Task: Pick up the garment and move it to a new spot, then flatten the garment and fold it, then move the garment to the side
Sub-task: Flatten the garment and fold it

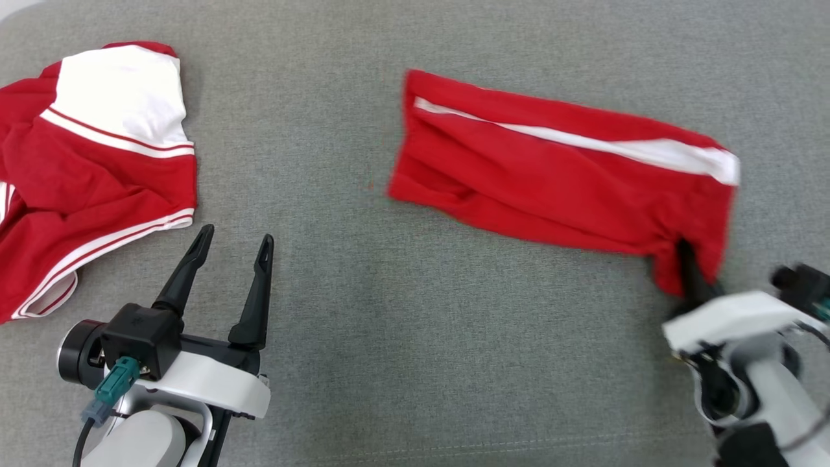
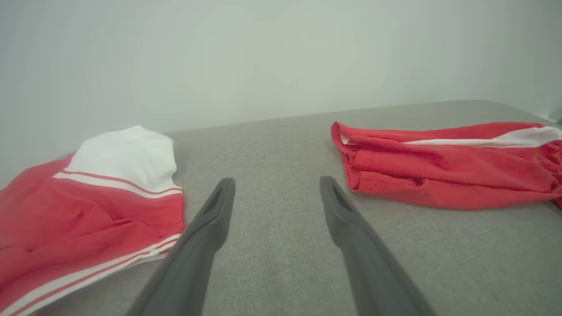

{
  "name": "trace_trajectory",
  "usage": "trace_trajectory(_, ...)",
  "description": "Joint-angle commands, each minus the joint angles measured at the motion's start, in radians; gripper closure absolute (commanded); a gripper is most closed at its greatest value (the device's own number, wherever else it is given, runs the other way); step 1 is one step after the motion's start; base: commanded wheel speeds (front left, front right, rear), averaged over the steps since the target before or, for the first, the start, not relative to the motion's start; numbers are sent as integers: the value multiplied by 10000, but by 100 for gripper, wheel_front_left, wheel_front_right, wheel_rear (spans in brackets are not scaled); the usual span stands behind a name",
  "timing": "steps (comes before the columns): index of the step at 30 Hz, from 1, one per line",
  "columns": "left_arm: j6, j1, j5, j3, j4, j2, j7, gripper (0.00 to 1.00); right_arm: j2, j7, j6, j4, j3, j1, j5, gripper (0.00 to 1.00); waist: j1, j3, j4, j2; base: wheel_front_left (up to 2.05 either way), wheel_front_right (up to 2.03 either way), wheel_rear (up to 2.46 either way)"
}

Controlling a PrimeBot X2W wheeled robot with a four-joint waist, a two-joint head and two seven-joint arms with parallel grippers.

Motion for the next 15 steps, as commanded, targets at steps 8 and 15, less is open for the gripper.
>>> trace_trajectory(8,-18,-219,177,201,-313,432,115,0,108,1239,-32,-2059,-1408,1701,-573,100,0,-171,-273,0,0,0,0)
trace_trajectory(15,-174,-341,211,18,-286,474,269,0,593,2802,-32,-4331,-1719,2217,-721,100,0,-262,-225,0,0,0,0)
